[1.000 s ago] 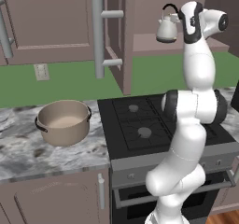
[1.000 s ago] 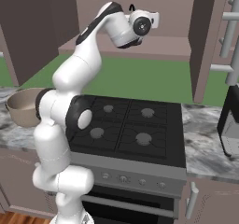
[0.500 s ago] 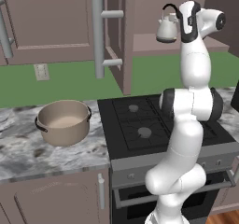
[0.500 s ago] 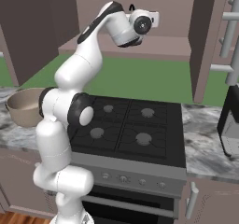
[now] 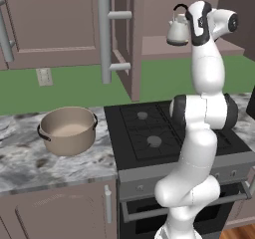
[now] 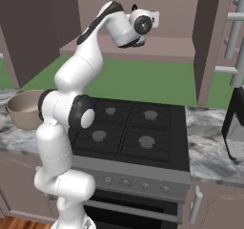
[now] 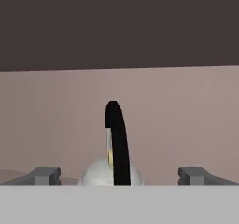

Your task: Pick the kettle from the cabinet and place it on a stove burner. Then pick the pot from the counter and place it on another stove burner. Finally, turn both burners on.

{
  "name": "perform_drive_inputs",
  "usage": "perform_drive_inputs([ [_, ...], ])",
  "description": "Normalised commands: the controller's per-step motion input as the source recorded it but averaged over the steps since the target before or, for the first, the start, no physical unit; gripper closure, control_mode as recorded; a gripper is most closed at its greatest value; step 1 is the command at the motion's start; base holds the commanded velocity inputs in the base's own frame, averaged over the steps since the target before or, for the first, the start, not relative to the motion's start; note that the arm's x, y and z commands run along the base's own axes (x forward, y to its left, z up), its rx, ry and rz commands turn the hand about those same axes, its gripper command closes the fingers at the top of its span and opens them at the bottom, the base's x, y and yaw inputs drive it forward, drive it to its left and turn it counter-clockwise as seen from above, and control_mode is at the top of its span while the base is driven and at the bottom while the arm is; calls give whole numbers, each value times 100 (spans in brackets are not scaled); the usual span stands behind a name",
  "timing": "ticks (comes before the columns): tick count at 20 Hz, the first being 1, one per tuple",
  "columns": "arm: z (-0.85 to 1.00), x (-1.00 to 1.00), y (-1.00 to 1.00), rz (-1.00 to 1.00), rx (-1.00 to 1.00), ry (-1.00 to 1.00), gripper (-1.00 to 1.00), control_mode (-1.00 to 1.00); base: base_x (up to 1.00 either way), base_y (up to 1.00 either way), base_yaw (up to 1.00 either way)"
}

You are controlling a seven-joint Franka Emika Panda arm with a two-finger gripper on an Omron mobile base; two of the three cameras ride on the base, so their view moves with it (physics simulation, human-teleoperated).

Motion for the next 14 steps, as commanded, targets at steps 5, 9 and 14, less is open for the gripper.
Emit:
perform_drive_inputs([
  [5,0,8,5,0,0,0,-100,-100,0,0,0],
  [9,0,11,0,1,0,0,-100,-100,0,0,0],
  [14,-1,9,0,1,0,0,100,-100,0,0,0],
])
